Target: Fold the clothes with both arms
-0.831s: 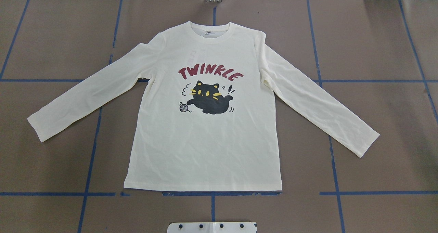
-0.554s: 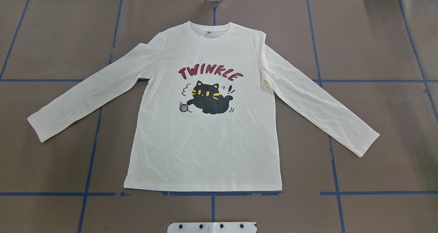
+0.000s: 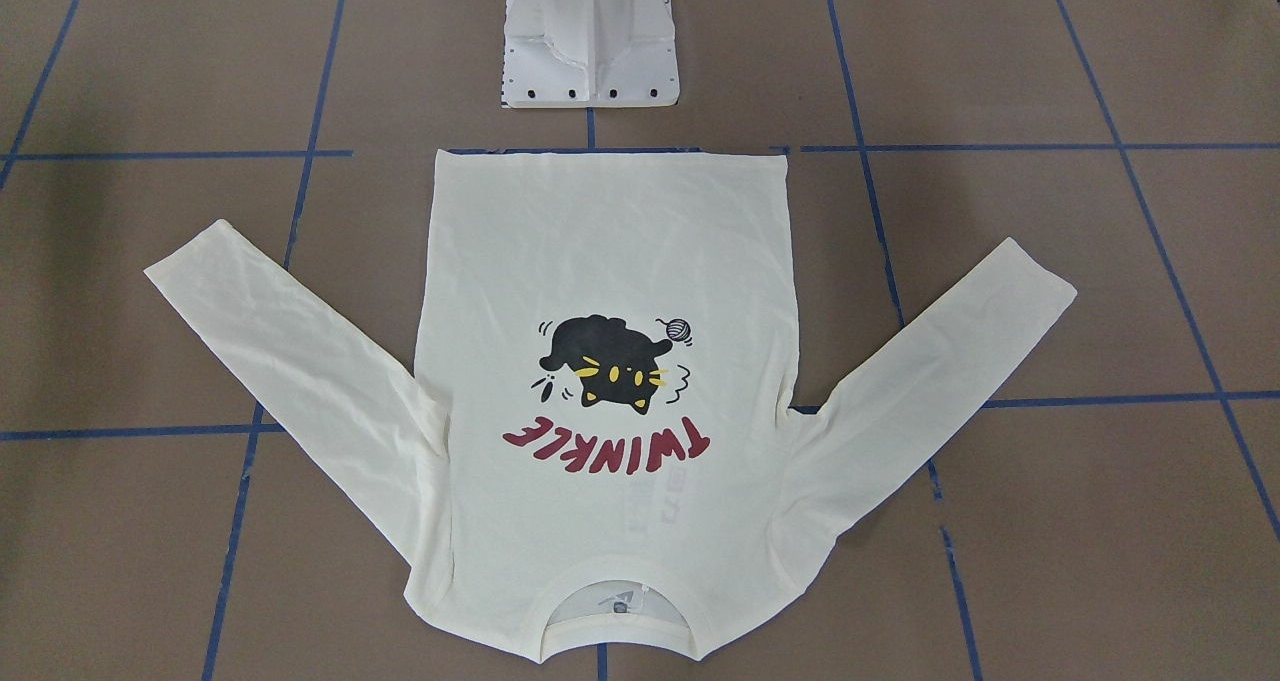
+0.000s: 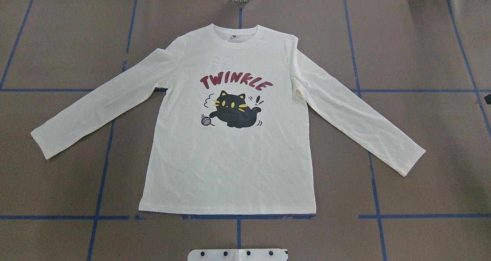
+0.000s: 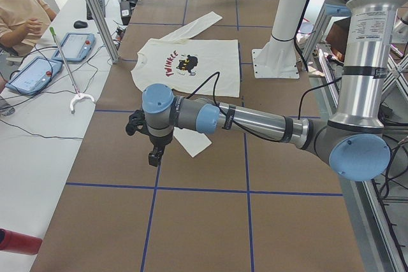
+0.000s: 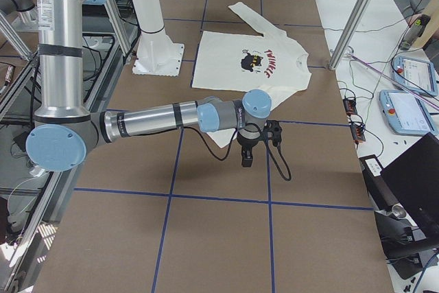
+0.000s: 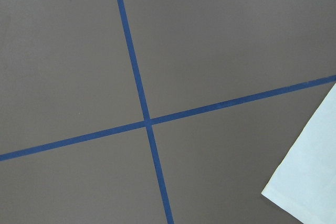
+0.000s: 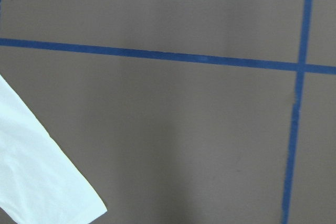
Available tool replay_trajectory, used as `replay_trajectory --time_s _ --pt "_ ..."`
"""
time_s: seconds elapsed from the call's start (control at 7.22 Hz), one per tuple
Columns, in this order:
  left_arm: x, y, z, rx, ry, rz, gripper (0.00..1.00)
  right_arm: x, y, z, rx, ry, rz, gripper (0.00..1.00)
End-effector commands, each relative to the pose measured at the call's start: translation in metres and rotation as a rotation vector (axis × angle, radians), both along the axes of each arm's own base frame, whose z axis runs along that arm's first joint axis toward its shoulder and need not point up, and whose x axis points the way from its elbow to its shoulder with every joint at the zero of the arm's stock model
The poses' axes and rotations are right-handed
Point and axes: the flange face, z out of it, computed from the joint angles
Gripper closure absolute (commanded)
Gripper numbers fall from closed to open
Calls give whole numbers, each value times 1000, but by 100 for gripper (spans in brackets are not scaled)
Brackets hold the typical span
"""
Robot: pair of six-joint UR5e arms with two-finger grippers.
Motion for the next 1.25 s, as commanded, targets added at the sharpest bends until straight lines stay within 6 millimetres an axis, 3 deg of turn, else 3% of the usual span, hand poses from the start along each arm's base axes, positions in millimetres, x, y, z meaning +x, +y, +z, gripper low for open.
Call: replay_trajectory --time_s 0.0,0.14,0.28,0.42,0.55,0.69,0.83,1.11 --pt "14 12 4 117 31 32 0 -92 17 -21 -14 -64 -3 0" --pt "19 14 6 125 37 42 0 -133 33 -34 -70 -98 36 0" --pt "22 14 6 112 43 38 0 -150 53 -28 -105 -133 103 0" --pt "23 14 4 69 55 -4 0 -153 65 -2 -78 -137 130 1" --pt "23 14 3 56 61 -17 0 -152 65 12 -116 -145 177 2" --pt "23 14 3 56 61 -17 0 -157 68 16 -156 -142 196 8" --pt "23 14 3 56 61 -17 0 -156 69 15 -172 -147 210 7" --pt "23 14 3 56 61 -17 0 -155 84 33 -202 -121 197 7"
